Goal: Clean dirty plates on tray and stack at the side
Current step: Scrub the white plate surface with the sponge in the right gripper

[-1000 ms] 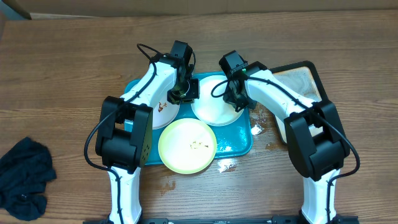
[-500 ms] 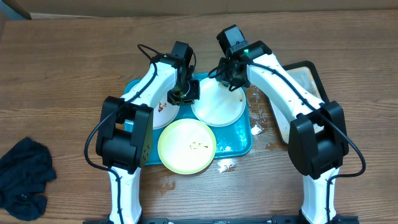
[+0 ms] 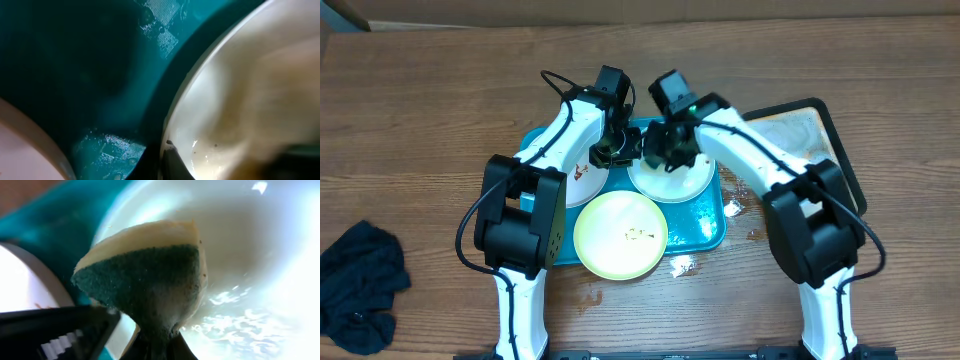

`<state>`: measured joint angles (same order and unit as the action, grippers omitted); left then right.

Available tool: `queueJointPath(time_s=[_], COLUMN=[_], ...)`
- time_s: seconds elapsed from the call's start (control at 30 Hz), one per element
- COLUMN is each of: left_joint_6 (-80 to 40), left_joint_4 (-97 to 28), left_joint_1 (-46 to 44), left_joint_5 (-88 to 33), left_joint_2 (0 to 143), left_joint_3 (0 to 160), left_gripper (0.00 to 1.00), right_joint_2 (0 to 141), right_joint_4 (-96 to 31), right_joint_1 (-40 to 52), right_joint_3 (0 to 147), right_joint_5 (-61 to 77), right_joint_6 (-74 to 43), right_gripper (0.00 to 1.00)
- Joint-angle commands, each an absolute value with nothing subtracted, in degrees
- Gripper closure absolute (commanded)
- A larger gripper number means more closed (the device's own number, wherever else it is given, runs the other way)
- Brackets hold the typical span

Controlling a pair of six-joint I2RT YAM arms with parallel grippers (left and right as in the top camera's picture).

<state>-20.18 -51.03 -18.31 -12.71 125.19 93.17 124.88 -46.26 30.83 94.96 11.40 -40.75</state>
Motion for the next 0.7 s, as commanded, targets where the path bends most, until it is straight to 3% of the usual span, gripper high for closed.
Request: queueJointPath(time_s=[0.0,0.37,0.67], left_joint_6=[-23.0,-27.6,-28.3], left_joint_4=[-51.0,-56.4,-57.4], left_joint_1=[-18.2,-17.2,-17.2], left_joint_5=[-10.8,-1.9,-0.9], left_joint_2=[126.0,126.0,126.0], left_joint_3=[93.9,93.9,93.9], left_gripper=[0.96,0.96,0.96], right_joint_2=[126.2,127.8,127.8], right_joint_4=[-45.8,-45.3,-52.0], right_joint_1=[31.8,31.8,30.2], right_joint_3=[93.7,93.7,93.7], right_joint_5=[13.1,12.4,-1.4], right_joint_6=[-42.3,-42.2,-40.4], right_gripper=[0.96,0.96,0.96])
